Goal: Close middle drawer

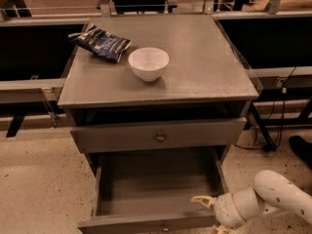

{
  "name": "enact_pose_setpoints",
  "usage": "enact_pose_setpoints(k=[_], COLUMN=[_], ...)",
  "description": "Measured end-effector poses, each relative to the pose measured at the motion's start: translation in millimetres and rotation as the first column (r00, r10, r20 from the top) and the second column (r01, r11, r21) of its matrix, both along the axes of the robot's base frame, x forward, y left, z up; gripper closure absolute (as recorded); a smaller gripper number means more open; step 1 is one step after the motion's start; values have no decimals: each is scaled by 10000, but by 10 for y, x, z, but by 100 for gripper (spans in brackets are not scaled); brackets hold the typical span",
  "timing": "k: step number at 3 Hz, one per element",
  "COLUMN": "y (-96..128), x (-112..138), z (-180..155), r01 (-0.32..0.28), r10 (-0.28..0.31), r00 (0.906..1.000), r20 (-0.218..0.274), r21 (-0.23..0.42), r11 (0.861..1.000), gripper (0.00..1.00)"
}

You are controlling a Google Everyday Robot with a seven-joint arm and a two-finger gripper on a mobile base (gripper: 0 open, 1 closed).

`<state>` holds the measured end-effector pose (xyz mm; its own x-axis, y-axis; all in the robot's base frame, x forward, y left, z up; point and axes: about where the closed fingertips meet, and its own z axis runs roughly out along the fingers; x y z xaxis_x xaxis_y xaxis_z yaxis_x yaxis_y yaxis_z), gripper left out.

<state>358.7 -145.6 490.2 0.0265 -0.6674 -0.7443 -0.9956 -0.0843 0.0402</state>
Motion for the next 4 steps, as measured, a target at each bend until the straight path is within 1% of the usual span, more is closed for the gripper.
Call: enact_pose_setpoints(k=[1,2,3,4], y=[58,146,287,453], x=[-140,-274,-404,-526], z=[-118,-227,-347,-560], r01=[-507,-830,-1140,-1327], r10=[510,789,1007,1148], r00=[9987,9959,9873,9808], r20=[-12,450,1230,1574], r21=[736,973,1063,1080], r11=[9960,9918,9878,9853], gripper=[41,64,87,100])
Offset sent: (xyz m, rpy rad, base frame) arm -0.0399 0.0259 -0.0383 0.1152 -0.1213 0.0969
